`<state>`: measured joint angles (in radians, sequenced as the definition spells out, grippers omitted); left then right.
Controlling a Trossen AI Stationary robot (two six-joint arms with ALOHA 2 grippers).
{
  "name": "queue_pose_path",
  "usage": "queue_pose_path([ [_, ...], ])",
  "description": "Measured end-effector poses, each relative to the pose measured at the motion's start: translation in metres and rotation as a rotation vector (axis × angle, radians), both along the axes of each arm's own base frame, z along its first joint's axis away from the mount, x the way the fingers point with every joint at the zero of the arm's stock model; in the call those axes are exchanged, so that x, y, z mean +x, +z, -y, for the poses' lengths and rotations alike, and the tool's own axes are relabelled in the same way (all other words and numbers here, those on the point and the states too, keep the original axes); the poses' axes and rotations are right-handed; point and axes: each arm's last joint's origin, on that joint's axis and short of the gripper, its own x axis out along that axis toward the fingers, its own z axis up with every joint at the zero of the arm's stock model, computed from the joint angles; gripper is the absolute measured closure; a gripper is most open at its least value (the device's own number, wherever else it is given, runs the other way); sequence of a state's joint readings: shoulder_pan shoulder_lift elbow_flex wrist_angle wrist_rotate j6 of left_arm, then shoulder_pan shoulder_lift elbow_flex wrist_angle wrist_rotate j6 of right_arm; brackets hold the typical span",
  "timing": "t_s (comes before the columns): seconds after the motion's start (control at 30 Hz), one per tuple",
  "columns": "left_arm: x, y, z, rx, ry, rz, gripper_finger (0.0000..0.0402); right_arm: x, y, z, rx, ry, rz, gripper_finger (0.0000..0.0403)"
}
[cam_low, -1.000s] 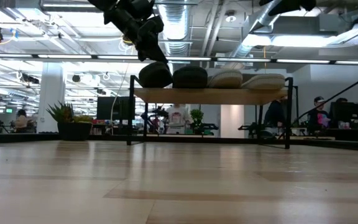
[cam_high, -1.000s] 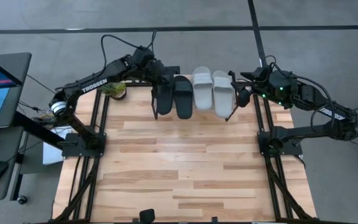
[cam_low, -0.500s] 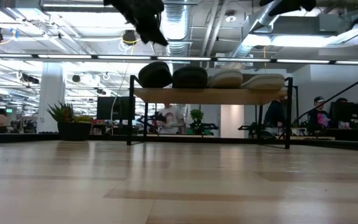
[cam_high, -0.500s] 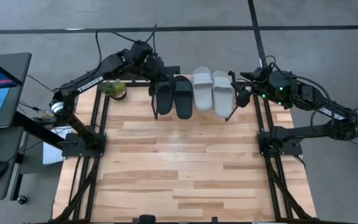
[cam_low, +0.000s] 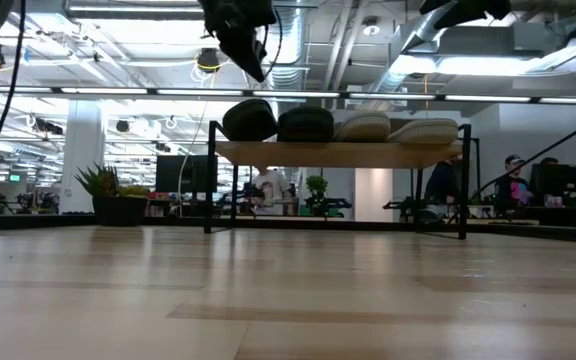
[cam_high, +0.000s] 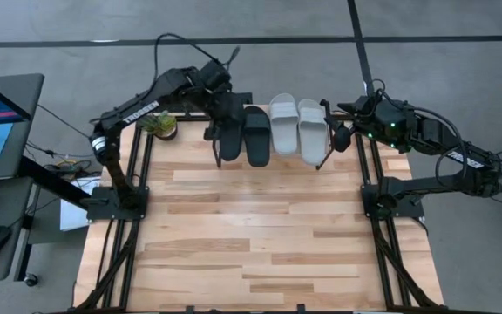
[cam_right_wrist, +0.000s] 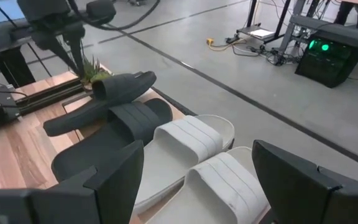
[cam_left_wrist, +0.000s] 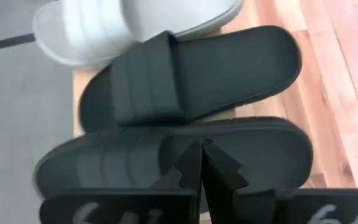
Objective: Pick and place slides into the shelf
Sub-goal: Adjust the slides on the shelf
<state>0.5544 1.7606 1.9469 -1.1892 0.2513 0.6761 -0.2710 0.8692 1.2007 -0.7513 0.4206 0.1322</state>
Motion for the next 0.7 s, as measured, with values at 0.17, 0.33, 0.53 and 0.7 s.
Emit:
queue_pose_path([
  [0.17,0.012,-0.009,0.004,-0.035,-0.063,0.007,0.0401,0.000,-0.001,0.000,-0.001,0.002,-0.013,0.0112],
  [0.33,0.021,-0.011,0.008,-0.024,-0.086,0.028,0.0401,-0.006,-0.010,0.002,0.052,-0.033,-0.092,0.0112],
  [0.53,0.024,-0.008,0.012,0.020,-0.060,0.018,0.0401,-0.016,-0.028,0.005,0.217,-0.117,-0.238,0.0112],
  [0.7,0.019,0.013,0.013,0.093,-0.017,0.026,0.0401,-0.006,-0.034,0.008,0.264,-0.090,-0.270,0.0113],
])
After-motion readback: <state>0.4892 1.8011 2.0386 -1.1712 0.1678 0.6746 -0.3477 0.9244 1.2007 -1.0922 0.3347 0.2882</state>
